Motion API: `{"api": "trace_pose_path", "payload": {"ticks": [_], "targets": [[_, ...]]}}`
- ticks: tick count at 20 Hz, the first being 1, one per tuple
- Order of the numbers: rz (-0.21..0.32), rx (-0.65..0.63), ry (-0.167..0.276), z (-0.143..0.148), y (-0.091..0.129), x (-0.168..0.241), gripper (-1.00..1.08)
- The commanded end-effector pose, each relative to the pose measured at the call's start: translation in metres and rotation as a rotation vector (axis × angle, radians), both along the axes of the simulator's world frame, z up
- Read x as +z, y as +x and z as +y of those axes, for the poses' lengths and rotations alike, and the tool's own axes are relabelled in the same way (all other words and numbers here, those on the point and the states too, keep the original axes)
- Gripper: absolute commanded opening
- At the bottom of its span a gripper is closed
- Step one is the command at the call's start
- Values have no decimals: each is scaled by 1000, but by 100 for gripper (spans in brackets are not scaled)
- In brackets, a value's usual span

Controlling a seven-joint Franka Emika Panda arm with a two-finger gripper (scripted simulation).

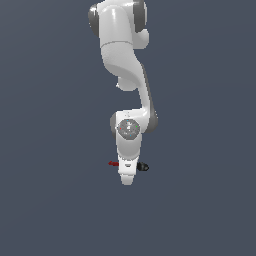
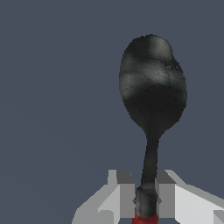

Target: Pick up the object and move it to a goal position.

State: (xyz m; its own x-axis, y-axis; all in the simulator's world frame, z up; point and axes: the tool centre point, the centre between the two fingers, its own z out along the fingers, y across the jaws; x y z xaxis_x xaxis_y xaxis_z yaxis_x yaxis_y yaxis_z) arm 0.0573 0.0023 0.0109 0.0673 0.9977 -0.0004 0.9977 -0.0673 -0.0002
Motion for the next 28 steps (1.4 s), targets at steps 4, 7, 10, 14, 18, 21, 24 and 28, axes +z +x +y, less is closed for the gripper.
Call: {"api": "trace_pose_path", "payload": {"ticks": [4,7,10,14,18,21,24,28], "targets": [[0,0,0,0,0,-1,-100],[0,-1,0,-1,0,1,-100],[0,-1,0,-5,0,8,-100],[0,0,0,-17,2,28,-100],[0,0,0,-35,3,60,-100],[0,1,1,-52,5,89,-100],[0,1,1,-70,8,120,-100],[0,1,2,-91,11,157,-100]]}}
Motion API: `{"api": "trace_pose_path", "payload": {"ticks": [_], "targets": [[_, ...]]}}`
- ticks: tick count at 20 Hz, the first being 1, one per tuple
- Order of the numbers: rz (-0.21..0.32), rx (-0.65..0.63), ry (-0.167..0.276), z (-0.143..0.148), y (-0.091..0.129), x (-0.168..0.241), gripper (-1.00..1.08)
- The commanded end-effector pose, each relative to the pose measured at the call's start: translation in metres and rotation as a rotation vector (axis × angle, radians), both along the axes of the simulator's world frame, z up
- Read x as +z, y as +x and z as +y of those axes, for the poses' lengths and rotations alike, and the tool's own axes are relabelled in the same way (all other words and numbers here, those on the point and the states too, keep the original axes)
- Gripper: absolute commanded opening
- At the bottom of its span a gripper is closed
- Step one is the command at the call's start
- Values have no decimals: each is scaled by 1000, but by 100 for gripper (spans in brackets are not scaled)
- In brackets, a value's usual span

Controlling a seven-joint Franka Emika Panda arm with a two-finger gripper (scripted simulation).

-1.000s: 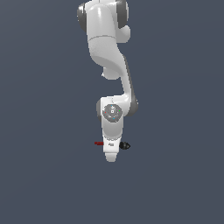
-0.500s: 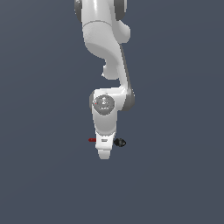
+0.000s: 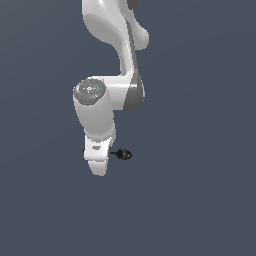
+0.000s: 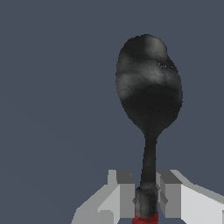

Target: Pick up the object and move it to a goal position.

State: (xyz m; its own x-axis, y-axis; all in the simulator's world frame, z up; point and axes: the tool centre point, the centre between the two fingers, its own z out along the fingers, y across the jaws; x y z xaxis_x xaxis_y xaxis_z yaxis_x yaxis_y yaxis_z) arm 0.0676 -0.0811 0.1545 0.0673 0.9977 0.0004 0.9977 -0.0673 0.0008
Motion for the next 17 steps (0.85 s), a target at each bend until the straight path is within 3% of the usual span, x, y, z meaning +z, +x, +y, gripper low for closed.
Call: {"api": "trace_pose_path", "payload": {"ticks": [1,9,17], "targets": [[1,1,1,-12,2,22,-100],[1,0,1,-35,7,60,-100],[1,-1,0,-37,8,62,-100]]}}
